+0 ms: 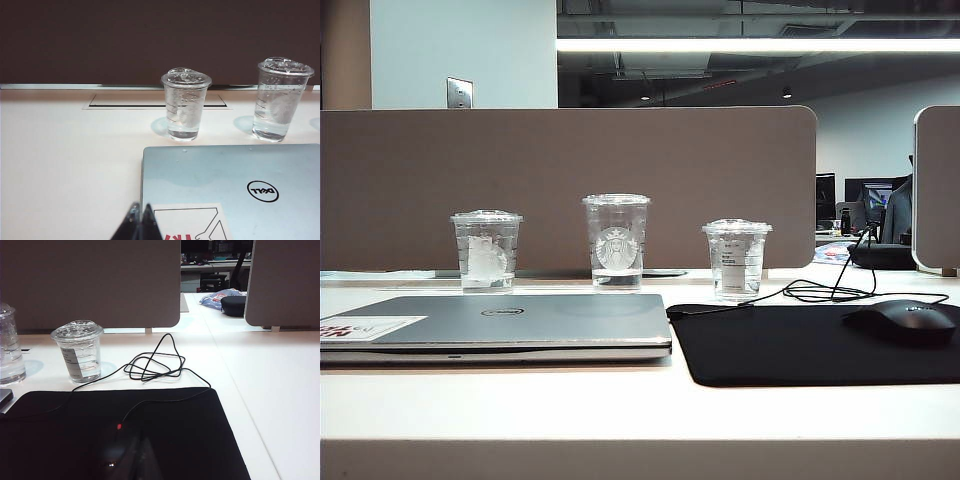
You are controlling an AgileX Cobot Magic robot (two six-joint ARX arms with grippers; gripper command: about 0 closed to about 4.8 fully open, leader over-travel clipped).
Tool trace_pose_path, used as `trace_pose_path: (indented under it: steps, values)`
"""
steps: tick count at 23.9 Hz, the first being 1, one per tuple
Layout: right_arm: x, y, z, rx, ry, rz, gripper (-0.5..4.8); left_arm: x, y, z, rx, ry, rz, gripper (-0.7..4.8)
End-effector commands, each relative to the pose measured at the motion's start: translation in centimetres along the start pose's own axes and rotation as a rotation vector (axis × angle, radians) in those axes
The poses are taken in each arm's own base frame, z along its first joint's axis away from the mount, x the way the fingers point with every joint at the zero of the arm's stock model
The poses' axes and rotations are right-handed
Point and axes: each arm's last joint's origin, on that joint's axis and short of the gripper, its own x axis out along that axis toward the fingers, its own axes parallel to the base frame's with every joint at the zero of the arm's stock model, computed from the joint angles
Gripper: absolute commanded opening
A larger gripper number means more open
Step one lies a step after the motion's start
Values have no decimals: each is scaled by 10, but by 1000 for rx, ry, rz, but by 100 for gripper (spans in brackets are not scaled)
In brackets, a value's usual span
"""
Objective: Pick up the coffee cup on the left and place it on the left side of the laptop.
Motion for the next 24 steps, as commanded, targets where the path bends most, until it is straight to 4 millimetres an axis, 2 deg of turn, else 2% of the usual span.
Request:
trace_pose_path:
  steps: [1,6,8,11,16,20,24]
  values:
    - [0,0,1,1,-20,7,-2,0,0,4,1,-24,2,-5]
    - [0,0,2,1,-24,6,-2,0,0,4,1,-30,2,-5]
    - [-1,0,9,1,-39,7,-2,-1,0,10,1,-53,3,-5]
    - [-6,1,33,13,-104,8,-2,-6,2,32,-8,-117,52,-5]
    - [-16,2,70,13,-163,17,-2,-4,2,54,-20,-117,57,-5]
    - [-19,3,90,9,-174,56,-2,5,2,67,-19,-80,58,-5]
    - [-14,6,113,1,-162,159,-3,25,2,84,-23,-86,37,-5]
